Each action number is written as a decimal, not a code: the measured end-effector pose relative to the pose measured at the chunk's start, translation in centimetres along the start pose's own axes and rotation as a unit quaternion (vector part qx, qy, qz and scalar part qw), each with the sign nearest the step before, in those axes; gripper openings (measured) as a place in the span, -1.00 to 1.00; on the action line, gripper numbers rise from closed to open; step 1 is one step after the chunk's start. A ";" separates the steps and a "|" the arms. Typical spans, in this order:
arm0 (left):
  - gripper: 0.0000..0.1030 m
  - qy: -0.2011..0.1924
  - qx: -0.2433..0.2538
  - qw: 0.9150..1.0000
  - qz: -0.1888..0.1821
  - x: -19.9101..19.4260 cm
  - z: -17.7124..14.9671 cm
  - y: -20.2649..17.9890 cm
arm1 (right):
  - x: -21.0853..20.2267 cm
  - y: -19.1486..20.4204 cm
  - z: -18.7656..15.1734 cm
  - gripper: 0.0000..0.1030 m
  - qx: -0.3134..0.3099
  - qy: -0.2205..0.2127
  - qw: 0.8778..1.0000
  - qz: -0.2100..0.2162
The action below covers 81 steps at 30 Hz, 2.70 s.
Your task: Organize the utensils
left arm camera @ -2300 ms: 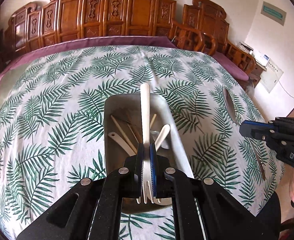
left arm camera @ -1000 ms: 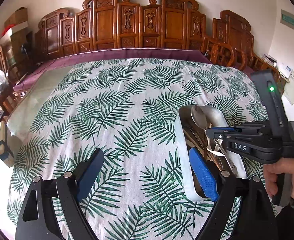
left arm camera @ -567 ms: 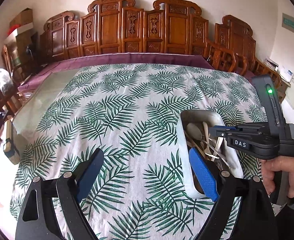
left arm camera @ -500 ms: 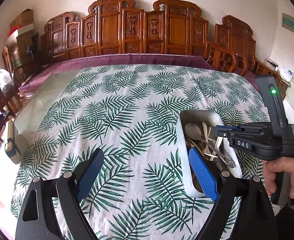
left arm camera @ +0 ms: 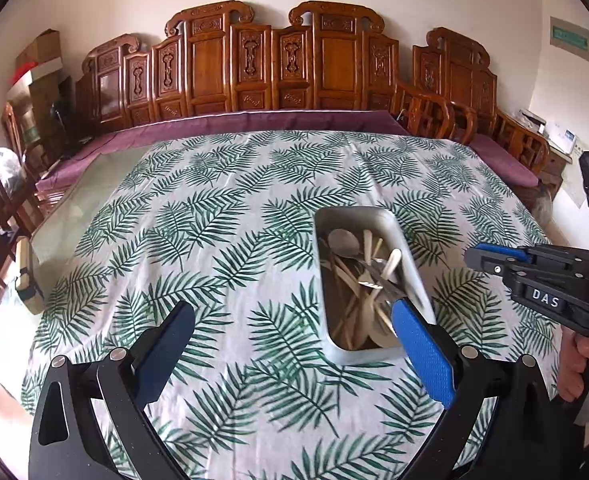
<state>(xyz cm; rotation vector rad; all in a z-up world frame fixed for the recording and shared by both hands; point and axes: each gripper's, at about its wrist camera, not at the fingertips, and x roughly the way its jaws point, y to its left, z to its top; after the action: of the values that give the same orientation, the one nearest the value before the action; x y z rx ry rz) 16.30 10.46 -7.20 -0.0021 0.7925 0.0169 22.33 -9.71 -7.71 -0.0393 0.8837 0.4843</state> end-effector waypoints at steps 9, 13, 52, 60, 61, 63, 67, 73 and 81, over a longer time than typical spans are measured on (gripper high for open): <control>0.85 -0.019 0.006 1.000 0.003 -2.9 -0.9 -3.2 | -6.3 -2.2 -3.3 0.69 0.015 -0.047 0.998 -0.047; 0.85 -0.020 0.013 1.000 0.000 -4.1 -1.5 -5.1 | -9.1 -3.0 -5.1 0.94 0.029 -0.067 0.995 -0.069; 0.85 -0.142 0.017 0.990 -0.009 -17.6 -2.2 -10.4 | -25.5 -1.6 -8.9 0.95 0.041 -0.220 0.968 -0.110; 0.85 -0.140 0.011 0.990 -0.011 -17.3 -2.2 -10.2 | -25.3 -1.7 -9.0 0.95 0.045 -0.217 0.969 -0.109; 0.85 -0.139 0.011 0.990 -0.012 -17.2 -2.3 -10.2 | -25.2 -1.7 -9.0 0.95 0.045 -0.217 0.969 -0.109; 0.85 -0.139 0.010 0.990 -0.011 -17.1 -2.4 -10.2 | -25.2 -1.6 -9.0 0.95 0.045 -0.217 0.969 -0.108; 0.85 -0.137 0.011 0.990 -0.012 -17.0 -2.4 -10.2 | -25.1 -1.7 -9.0 0.95 0.046 -0.217 0.969 -0.107; 0.85 -0.138 0.010 0.990 -0.012 -17.0 -2.4 -10.2 | -24.9 -1.5 -9.0 0.95 0.045 -0.215 0.970 -0.107; 0.85 -0.138 0.009 0.990 -0.016 -16.7 -2.6 -10.3 | -24.9 -1.4 -9.0 0.95 0.046 -0.215 0.970 -0.106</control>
<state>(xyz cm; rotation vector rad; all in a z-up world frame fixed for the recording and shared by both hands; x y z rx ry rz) 2.87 -0.11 2.85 0.0042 0.5149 -0.0189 3.02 -22.71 4.96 0.0543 0.4680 0.2359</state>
